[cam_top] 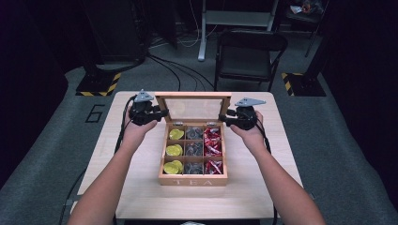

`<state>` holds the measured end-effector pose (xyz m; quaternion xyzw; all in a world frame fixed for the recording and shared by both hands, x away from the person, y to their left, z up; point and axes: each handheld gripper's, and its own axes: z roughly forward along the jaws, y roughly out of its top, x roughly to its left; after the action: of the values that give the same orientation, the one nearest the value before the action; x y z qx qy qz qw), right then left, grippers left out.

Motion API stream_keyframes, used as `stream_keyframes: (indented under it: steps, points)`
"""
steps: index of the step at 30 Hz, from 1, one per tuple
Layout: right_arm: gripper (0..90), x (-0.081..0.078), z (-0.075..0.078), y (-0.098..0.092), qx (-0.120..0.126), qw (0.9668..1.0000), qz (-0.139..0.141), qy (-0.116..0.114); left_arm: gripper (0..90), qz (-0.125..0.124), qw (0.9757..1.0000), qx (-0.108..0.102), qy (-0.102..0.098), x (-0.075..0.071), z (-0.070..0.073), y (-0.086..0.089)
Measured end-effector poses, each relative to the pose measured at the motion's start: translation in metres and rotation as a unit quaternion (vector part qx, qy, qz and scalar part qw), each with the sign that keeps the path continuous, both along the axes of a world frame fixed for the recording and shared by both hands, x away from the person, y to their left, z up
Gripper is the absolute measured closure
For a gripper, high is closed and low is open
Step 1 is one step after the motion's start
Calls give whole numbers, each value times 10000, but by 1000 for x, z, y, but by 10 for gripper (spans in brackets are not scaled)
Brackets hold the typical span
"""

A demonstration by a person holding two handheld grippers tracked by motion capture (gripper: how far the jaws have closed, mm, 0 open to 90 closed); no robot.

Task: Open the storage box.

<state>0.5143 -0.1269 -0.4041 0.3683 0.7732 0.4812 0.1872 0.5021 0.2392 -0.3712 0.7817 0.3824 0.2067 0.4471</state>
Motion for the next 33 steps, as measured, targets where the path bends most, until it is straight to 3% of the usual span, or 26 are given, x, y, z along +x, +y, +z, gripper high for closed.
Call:
stream_keyframes:
  steps: [14, 33]
  points:
    - [583, 10, -10, 5, -22, 9998, -146, 108, 627, 44, 9999, -101, -1, 6, 0, 1]
    - [628, 17, -10, 6, -157, 9999, -69, -18, 624, 160, 9994, -317, -14, 12, -3, 2]
